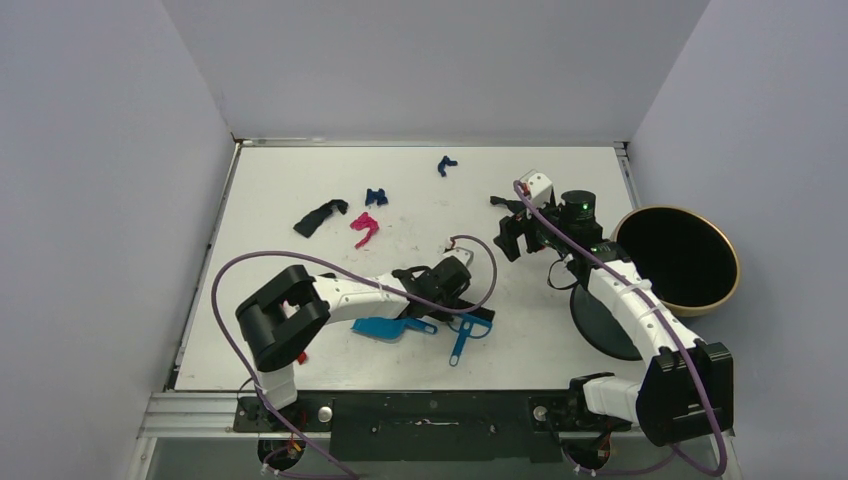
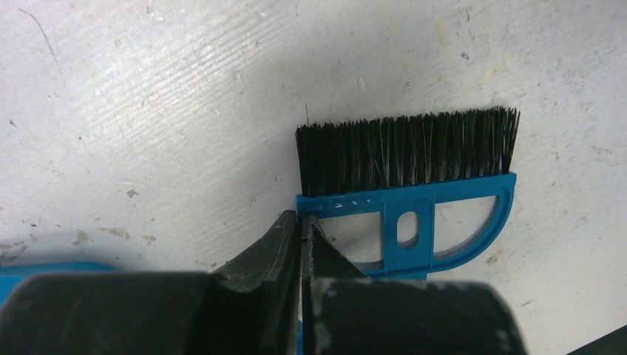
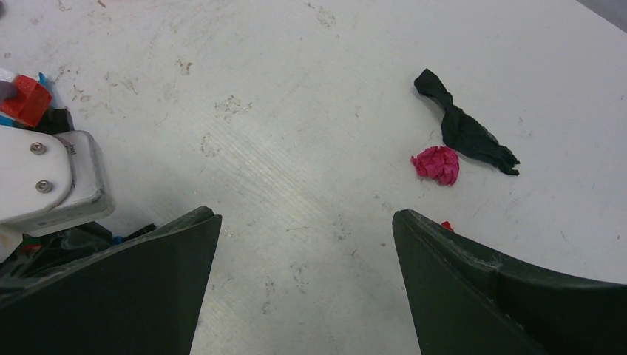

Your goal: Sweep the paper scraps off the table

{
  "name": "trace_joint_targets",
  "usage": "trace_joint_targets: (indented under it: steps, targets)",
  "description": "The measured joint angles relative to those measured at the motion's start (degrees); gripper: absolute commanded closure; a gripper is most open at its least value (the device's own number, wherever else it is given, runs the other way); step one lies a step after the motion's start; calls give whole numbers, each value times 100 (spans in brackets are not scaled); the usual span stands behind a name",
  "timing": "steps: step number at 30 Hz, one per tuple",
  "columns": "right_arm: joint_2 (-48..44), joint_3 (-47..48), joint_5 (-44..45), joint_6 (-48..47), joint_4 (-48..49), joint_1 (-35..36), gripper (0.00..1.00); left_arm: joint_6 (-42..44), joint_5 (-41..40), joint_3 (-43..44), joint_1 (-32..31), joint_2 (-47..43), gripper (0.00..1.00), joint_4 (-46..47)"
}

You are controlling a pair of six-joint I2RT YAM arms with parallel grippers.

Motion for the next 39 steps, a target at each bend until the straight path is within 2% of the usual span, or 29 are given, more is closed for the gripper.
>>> trace_joint_targets:
  steps: [7,12,17,23,32,39]
  targets:
    - [9,-7,-26,59,0,-153,10,337,-151,-164,-31,-98,100,474]
    - [114,-11,-136,131,2,-251,10,640,-407,-1003,-83,-901,100,1161]
    - [267,-37,-664,11,-66,-256,5,955,-575,-1593,-114,-1591,100,1818]
    - [741,-37,-1517,-367,-369,-153,2,1298,-599,-2033,-118,-1974,100,2361]
    - [1408,-33,-1947,-1084,-883,638,8,1609,-407,-2356,-199,-2243,100,3067]
    - [1792,50,-2330,-1499,-1239,824,13,1681,-286,-2522,-223,-2406,100,3410]
